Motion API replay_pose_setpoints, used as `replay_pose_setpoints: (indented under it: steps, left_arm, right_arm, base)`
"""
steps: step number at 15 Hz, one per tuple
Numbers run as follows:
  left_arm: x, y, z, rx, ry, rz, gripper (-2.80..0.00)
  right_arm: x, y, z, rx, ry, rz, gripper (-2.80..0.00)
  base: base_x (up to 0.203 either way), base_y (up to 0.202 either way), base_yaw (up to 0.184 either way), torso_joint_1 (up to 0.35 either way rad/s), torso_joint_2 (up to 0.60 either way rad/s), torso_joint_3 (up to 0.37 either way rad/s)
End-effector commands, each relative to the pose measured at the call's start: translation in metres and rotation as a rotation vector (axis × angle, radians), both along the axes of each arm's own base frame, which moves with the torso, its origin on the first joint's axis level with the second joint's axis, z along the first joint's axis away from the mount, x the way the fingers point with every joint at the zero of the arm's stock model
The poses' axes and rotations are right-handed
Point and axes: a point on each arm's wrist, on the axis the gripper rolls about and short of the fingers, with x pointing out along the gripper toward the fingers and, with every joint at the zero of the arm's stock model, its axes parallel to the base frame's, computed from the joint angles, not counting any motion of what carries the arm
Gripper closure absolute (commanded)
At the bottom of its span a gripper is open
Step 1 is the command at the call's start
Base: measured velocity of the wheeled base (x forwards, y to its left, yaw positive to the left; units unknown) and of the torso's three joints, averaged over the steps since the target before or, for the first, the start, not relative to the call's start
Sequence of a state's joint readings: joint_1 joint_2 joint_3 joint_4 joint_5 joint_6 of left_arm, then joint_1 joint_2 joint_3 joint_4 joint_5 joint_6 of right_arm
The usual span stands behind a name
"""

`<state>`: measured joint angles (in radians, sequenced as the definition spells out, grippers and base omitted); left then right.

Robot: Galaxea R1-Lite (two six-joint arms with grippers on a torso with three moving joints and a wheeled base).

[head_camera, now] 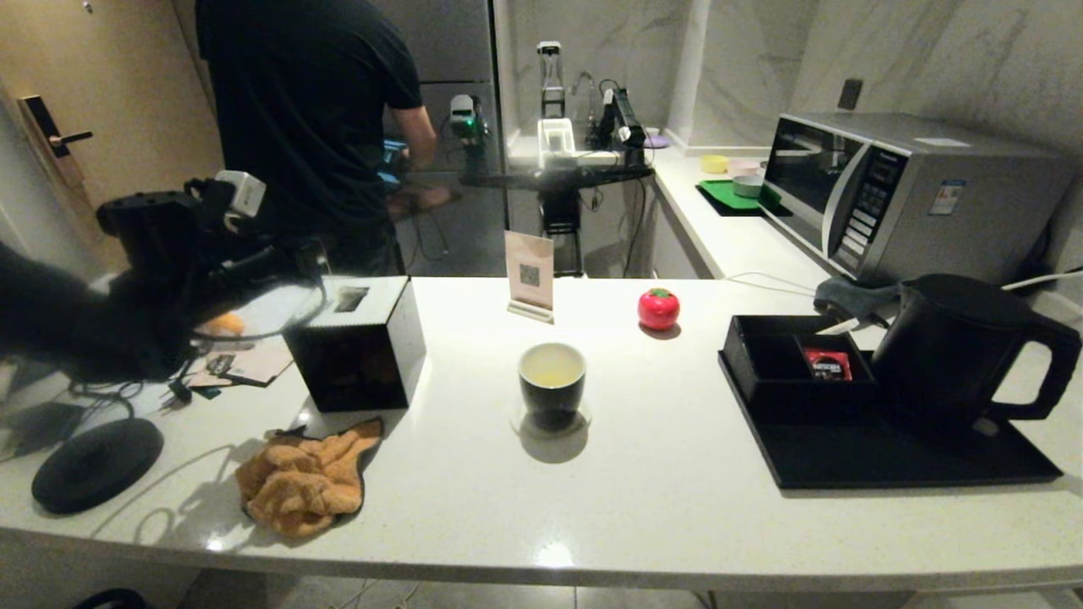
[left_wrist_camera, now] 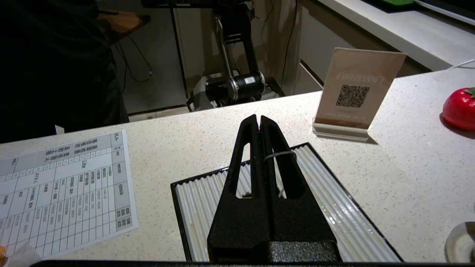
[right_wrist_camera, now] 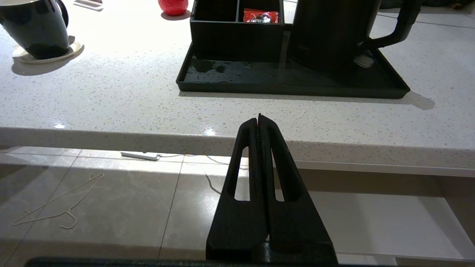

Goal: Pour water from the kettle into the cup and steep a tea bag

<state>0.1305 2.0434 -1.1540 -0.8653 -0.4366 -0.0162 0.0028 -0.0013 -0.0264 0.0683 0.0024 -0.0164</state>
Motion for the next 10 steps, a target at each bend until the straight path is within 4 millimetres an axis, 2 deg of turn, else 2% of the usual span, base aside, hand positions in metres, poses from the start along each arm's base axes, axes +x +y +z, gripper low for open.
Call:
replay_pose_setpoints:
  steps: [1, 5, 10]
  left_arm:
    - [-0.006, -0.001, 0.013, 0.002, -0.029, -0.002, 0.00]
    - [-0.015, -0.001, 0.029, 0.005, -0.050, 0.001, 0.00]
    - [-0.019, 0.001, 0.033, 0.003, -0.034, 0.009, 0.00]
  right_arm:
    - [0.000, 0.000, 0.000, 0.000, 0.002, 0.001, 0.00]
    - [0.000, 0.000, 0.000, 0.000, 0.002, 0.001, 0.00]
    - [0.000, 0.000, 0.000, 0.000, 0.001, 0.001, 0.00]
  base:
    - [0.000, 0.000, 0.000, 0.000, 0.00, 0.000]
    - [0.000, 0.000, 0.000, 0.000, 0.00, 0.000]
    - [0.000, 0.000, 0.000, 0.000, 0.00, 0.000]
